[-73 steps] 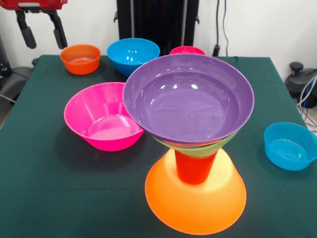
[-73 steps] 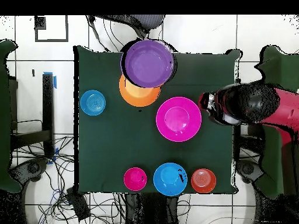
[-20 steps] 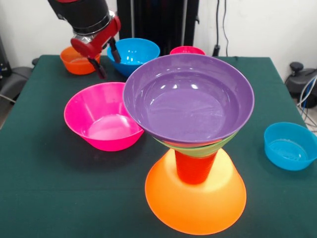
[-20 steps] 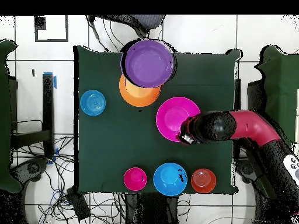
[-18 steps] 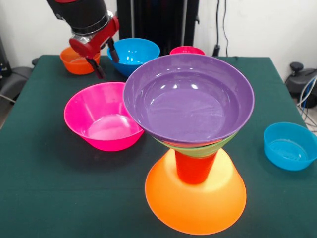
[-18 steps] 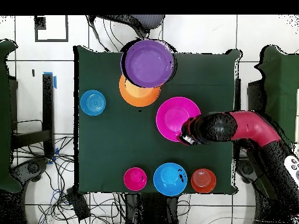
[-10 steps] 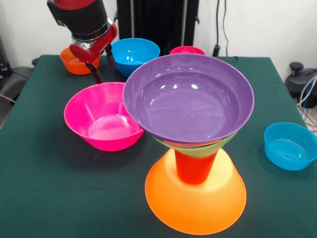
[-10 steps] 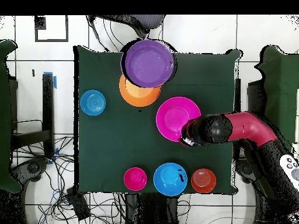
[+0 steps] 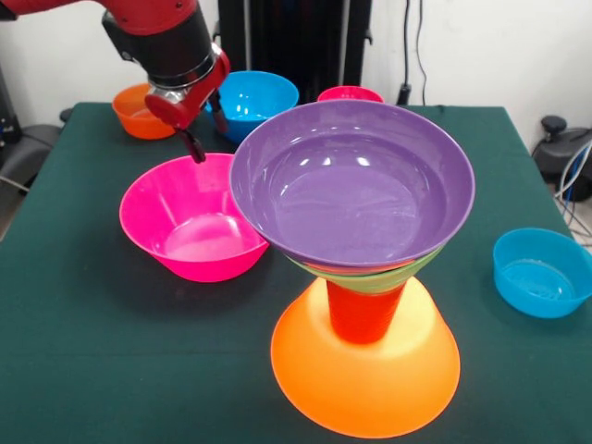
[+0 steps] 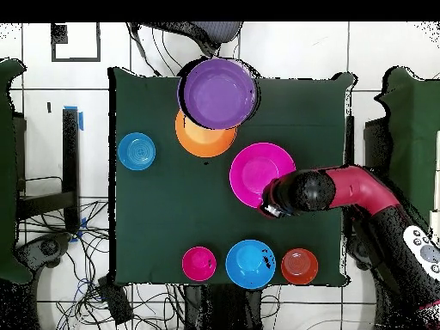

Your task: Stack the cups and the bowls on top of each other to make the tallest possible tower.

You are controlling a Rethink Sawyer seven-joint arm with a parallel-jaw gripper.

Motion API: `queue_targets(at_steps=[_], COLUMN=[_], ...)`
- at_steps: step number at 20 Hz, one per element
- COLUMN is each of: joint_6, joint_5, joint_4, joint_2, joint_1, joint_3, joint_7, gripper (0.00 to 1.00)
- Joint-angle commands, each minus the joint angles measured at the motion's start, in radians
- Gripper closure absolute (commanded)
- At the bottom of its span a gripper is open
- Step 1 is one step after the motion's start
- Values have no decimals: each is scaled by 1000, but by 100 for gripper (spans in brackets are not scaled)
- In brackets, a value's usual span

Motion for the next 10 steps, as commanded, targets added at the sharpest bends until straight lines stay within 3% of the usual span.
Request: queue_targets(at_steps=[1, 10], joint_6=[68, 122], joint_5=[-36, -19], joint_4=[32, 63], joint_2=[34, 37], joint_1=[51, 48], joint_3=[-50, -53], joint_7=[-177, -202], gripper=[0, 0])
